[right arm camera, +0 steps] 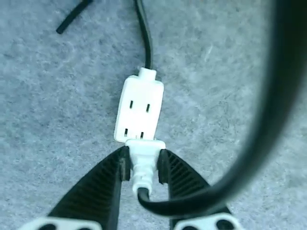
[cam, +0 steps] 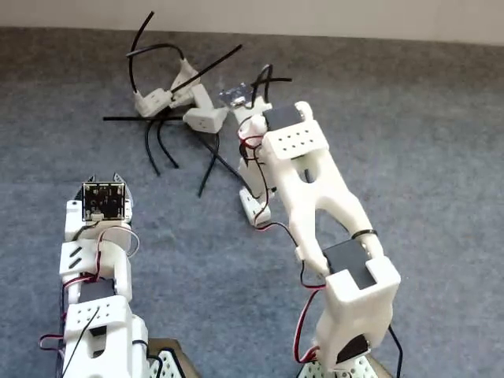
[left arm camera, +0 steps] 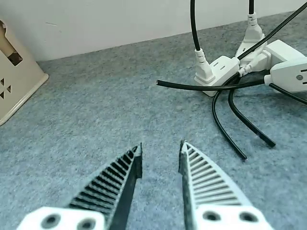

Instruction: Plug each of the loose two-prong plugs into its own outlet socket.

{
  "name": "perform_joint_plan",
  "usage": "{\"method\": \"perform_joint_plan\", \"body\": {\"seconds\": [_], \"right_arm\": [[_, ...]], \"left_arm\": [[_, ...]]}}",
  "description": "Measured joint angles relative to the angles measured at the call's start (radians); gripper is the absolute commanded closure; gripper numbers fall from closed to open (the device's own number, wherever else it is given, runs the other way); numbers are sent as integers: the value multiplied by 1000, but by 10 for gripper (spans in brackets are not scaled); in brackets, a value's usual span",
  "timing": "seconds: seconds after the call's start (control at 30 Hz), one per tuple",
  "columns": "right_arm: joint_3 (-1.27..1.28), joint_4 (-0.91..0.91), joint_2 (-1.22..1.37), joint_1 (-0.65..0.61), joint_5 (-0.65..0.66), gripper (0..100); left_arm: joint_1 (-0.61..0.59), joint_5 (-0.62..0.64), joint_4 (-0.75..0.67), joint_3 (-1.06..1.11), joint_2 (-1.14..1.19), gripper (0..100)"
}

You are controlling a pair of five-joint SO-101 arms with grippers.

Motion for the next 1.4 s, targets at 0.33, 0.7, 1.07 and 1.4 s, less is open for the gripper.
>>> {"method": "perform_joint_plan", "body": {"seconds": [0.33,0.7,1.07,1.4], "right_arm": [[68,-32,0,-5,0,992],[362,-236,-176,-20,-17,992],[267,-152,-196,-28,-20,992],[328,-203,-198,-28,-87,992]], "left_arm": [[0,0,0,0,0,867],[0,0,0,0,0,867],[0,0,0,0,-2,867],[0,0,0,0,-2,867]]}}
